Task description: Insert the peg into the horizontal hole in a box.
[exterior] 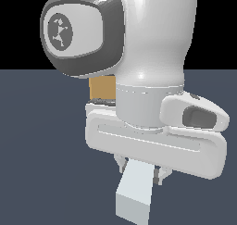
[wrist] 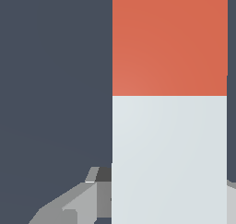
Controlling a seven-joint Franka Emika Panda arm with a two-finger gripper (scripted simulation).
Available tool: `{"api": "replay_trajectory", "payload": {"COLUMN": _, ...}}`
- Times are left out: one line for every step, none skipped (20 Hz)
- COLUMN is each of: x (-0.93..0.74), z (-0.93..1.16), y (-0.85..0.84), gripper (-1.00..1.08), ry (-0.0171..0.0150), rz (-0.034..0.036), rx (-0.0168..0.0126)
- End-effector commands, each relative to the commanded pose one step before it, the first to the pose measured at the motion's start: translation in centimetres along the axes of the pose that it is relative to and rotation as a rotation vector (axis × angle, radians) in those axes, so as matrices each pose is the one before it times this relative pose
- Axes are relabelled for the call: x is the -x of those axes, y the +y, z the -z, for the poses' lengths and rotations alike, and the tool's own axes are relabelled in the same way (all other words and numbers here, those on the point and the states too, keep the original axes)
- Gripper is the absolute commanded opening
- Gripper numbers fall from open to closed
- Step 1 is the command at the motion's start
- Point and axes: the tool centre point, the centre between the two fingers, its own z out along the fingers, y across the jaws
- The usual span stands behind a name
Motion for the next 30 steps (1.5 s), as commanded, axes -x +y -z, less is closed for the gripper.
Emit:
{"api": "replay_trajectory", "payload": {"x": -0.098, "z": 0.061, "y": 0.031, "gripper": -1.0, "ry": -0.00002, "rz": 0.00482, "rx": 0.00028}}
{"api": "replay_trajectory", "payload": {"x": -0.104, "z": 0.077, "y": 0.036, "gripper": -1.0, "ry": -0.00005, "rz": 0.00588, "rx": 0.00003}}
{"api": "replay_trajectory", "payload": {"x": -0.148, "z": 0.107, "y": 0.05, "gripper": -1.0, "ry": -0.00007, "rz": 0.00826, "rx": 0.00003}}
{"api": "replay_trajectory", "payload": {"x": -0.188, "z": 0.138, "y": 0.064, "gripper": -1.0, "ry": -0.00009, "rz": 0.01056, "rx": 0.00004}}
{"api": "replay_trajectory", "payload": {"x": -0.229, "z": 0.168, "y": 0.078, "gripper": -1.0, "ry": -0.0001, "rz": 0.01288, "rx": 0.00005}}
{"api": "replay_trajectory", "payload": {"x": -0.271, "z": 0.198, "y": 0.091, "gripper": -1.0, "ry": -0.00011, "rz": 0.01519, "rx": 0.00006}}
{"api": "replay_trajectory", "payload": {"x": -0.312, "z": 0.227, "y": 0.104, "gripper": -1.0, "ry": -0.00013, "rz": 0.01747, "rx": 0.00007}}
{"api": "replay_trajectory", "payload": {"x": -0.353, "z": 0.256, "y": 0.117, "gripper": -1.0, "ry": -0.00013, "rz": 0.01974, "rx": 0.00007}}
{"api": "replay_trajectory", "payload": {"x": -0.394, "z": 0.285, "y": 0.129, "gripper": -1.0, "ry": -0.00014, "rz": 0.02198, "rx": 0.00008}}
{"api": "replay_trajectory", "payload": {"x": -0.435, "z": 0.313, "y": 0.142, "gripper": -1.0, "ry": -0.00014, "rz": 0.0242, "rx": 0.00008}}
{"api": "replay_trajectory", "payload": {"x": -0.475, "z": 0.341, "y": 0.153, "gripper": -1.0, "ry": -0.00014, "rz": 0.02639, "rx": 0.00008}}
{"api": "replay_trajectory", "payload": {"x": -0.516, "z": 0.369, "y": 0.165, "gripper": -1.0, "ry": -0.00013, "rz": 0.02856, "rx": 0.00009}}
{"api": "replay_trajectory", "payload": {"x": -0.556, "z": 0.396, "y": 0.175, "gripper": -1.0, "ry": -0.00012, "rz": 0.03071, "rx": 0.00009}}
{"api": "replay_trajectory", "payload": {"x": -0.596, "z": 0.422, "y": 0.186, "gripper": -1.0, "ry": -0.0001, "rz": 0.03285, "rx": 0.00009}}
{"api": "replay_trajectory", "payload": {"x": -0.636, "z": 0.448, "y": 0.196, "gripper": -1.0, "ry": -0.00009, "rz": 0.03495, "rx": 0.00009}}
{"api": "replay_trajectory", "payload": {"x": -0.674, "z": 0.473, "y": 0.205, "gripper": -1.0, "ry": -0.00006, "rz": 0.03693, "rx": 0.00008}}
{"api": "replay_trajectory", "payload": {"x": -0.66, "z": 0.459, "y": 0.197, "gripper": -1.0, "ry": -0.00001, "rz": 0.03601, "rx": 0.00007}}
{"api": "replay_trajectory", "payload": {"x": -0.619, "z": 0.428, "y": 0.183, "gripper": -1.0, "ry": 0.00002, "rz": 0.03367, "rx": 0.00006}}
{"api": "replay_trajectory", "payload": {"x": -0.577, "z": 0.398, "y": 0.17, "gripper": -1.0, "ry": 0.00003, "rz": 0.03136, "rx": 0.00005}}
{"api": "replay_trajectory", "payload": {"x": -0.537, "z": 0.369, "y": 0.158, "gripper": -1.0, "ry": 0.00004, "rz": 0.0291, "rx": 0.00004}}
{"api": "replay_trajectory", "payload": {"x": -0.498, "z": 0.34, "y": 0.144, "gripper": -1.0, "ry": 0.00007, "rz": 0.02689, "rx": 0.00003}}
{"api": "replay_trajectory", "payload": {"x": -0.459, "z": 0.31, "y": 0.129, "gripper": -1.0, "ry": 0.00011, "rz": 0.02464, "rx": 0.00002}}
{"api": "replay_trajectory", "payload": {"x": -0.419, "z": 0.281, "y": 0.113, "gripper": -1.0, "ry": 0.00015, "rz": 0.02238, "rx": 0.00001}}
{"api": "replay_trajectory", "payload": {"x": -0.381, "z": 0.253, "y": 0.1, "gripper": -1.0, "ry": 0.00017, "rz": 0.02026, "rx": 0.00001}}
{"api": "replay_trajectory", "payload": {"x": -0.343, "z": 0.227, "y": 0.09, "gripper": -1.0, "ry": 0.00016, "rz": 0.01818, "rx": 0.0}}
{"api": "replay_trajectory", "payload": {"x": -0.302, "z": 0.2, "y": 0.079, "gripper": -1.0, "ry": 0.00015, "rz": 0.01603, "rx": 0.0}}
{"api": "replay_trajectory", "payload": {"x": -0.263, "z": 0.173, "y": 0.069, "gripper": -1.0, "ry": 0.00013, "rz": 0.0139, "rx": 0.0}}
{"api": "replay_trajectory", "payload": {"x": -0.221, "z": 0.146, "y": 0.058, "gripper": -1.0, "ry": 0.00011, "rz": 0.01172, "rx": 0.0}}
{"api": "replay_trajectory", "payload": {"x": -0.18, "z": 0.118, "y": 0.046, "gripper": -1.0, "ry": 0.0001, "rz": 0.00953, "rx": 0.0}}
{"api": "replay_trajectory", "payload": {"x": -0.141, "z": 0.091, "y": 0.035, "gripper": -1.0, "ry": 0.0001, "rz": 0.00737, "rx": 0.0}}
